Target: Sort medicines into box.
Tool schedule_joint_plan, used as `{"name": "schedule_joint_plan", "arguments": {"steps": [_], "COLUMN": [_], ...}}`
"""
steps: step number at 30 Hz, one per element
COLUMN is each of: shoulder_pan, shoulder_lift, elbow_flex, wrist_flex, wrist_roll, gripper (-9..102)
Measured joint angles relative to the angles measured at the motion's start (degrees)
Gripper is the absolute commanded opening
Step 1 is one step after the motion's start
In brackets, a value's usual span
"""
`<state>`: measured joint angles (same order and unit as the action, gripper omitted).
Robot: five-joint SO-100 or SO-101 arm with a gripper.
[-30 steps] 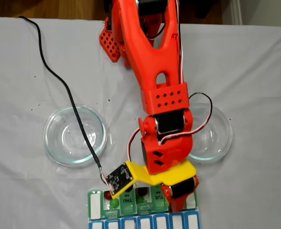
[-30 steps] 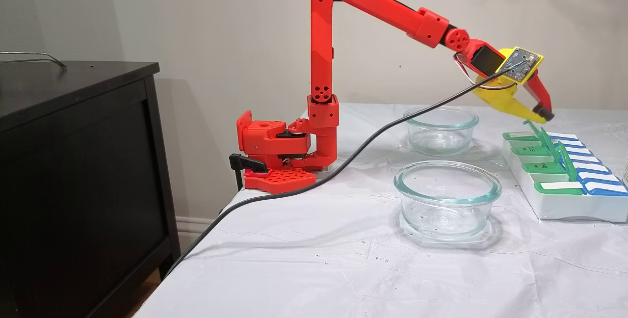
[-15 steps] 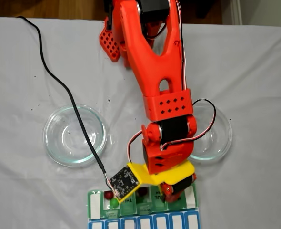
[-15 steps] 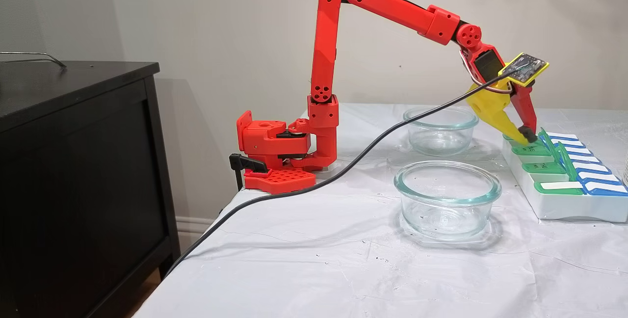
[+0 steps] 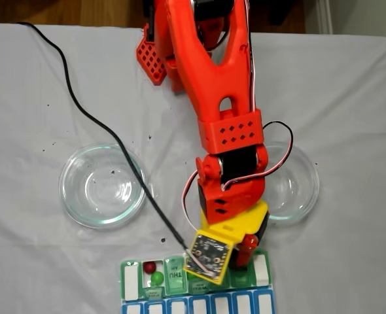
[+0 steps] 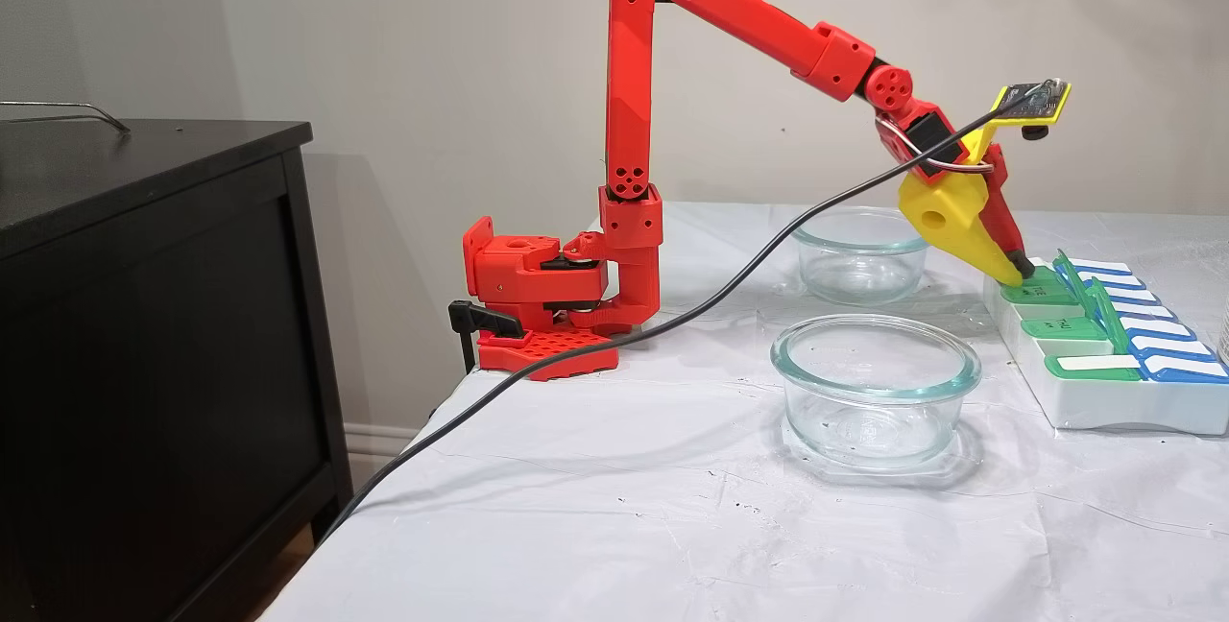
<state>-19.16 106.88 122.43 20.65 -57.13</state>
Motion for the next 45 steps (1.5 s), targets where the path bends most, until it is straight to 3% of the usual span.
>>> {"name": "schedule_joint_plan", "arguments": {"steps": [13, 22, 26, 30, 33, 37, 41, 45], "shoulder_pan": [-0.26, -0.35, -0.35, -0.44, 0.26, 3.87, 9.14, 12.04], "shoulder_lift": [0.62, -0.18, 0.88, 3.34, 4.39, 4.48, 6.59, 7.21], "elbow_flex": [1.32, 2.46, 2.64, 2.64, -0.26, -5.54, -6.24, -7.82], "wrist_flex": [3.78, 3.96, 2.46, 0.26, 3.16, 5.19, 2.11, 1.14], "wrist_roll": [-22.24, -27.77, -22.24, -9.76, 2.02, 16.08, 26.46, 32.61], "gripper": [0, 0, 0, 0, 0, 0, 0, 0]}}
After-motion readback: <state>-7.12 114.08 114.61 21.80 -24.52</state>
